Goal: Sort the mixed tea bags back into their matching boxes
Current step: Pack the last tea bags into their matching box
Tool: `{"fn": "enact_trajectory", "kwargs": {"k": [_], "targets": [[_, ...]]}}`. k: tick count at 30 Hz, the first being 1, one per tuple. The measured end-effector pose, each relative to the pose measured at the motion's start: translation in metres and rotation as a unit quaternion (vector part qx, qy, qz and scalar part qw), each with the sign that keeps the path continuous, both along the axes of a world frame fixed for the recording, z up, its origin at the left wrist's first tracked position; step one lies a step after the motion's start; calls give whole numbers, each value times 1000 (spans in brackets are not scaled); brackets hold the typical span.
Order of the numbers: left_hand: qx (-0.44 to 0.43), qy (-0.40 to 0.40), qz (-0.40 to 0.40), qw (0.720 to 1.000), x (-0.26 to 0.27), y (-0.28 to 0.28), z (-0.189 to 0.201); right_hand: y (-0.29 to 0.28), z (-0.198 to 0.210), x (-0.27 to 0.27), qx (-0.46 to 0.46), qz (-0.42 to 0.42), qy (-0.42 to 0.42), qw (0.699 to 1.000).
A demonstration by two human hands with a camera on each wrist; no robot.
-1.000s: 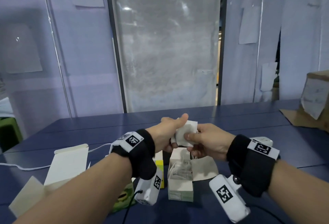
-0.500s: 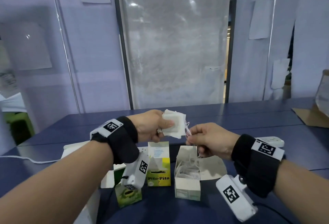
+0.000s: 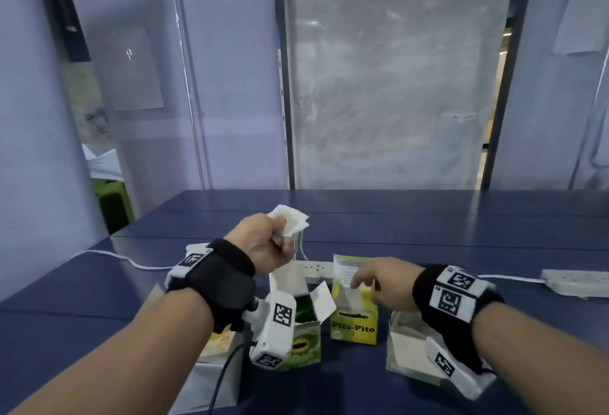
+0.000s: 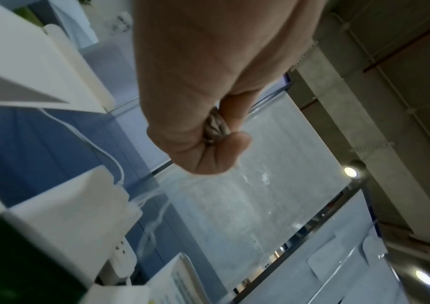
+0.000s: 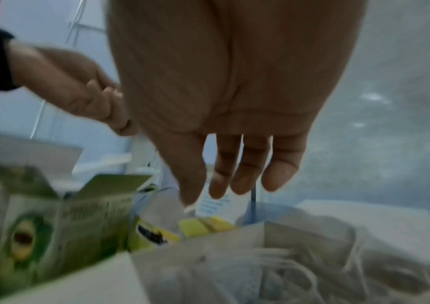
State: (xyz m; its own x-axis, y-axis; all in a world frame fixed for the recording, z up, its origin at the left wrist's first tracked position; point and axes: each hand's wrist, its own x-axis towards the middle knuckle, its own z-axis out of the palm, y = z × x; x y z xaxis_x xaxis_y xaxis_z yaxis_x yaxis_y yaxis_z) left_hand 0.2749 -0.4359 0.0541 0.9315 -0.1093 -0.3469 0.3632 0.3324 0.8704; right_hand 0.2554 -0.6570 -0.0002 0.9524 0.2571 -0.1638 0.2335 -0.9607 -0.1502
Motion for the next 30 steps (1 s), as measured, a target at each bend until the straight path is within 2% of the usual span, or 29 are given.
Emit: {"fn": "enact_trajectory", "kwargs": {"k": [3,6,10,13,17,22,30], "targets": [[-63,15,19,998,-5,-1,-6,17,-7,4,-137,35,67,988],[-97,25,0,995,-20,-4,-19,25,-9,3,-188,57,33,980],[-107,14,-41,993,-42,-10,-44,31,-8,-12,-173,99,-49,979],[-83,0,-24,996,-52,-9,-52,35,-11,-38,-148,122,-101,976],[-105,-20,-16,994,-65,-8,-48,38,-18,-81,-186,177,-155,954],[-140,-6,-62,988,-97,-17,-53,29,-26,-128,-210,200,-172,941],[-192,22,-116,974,-161,-46,-78,19,-42,-189,-138,166,-159,963]]}}
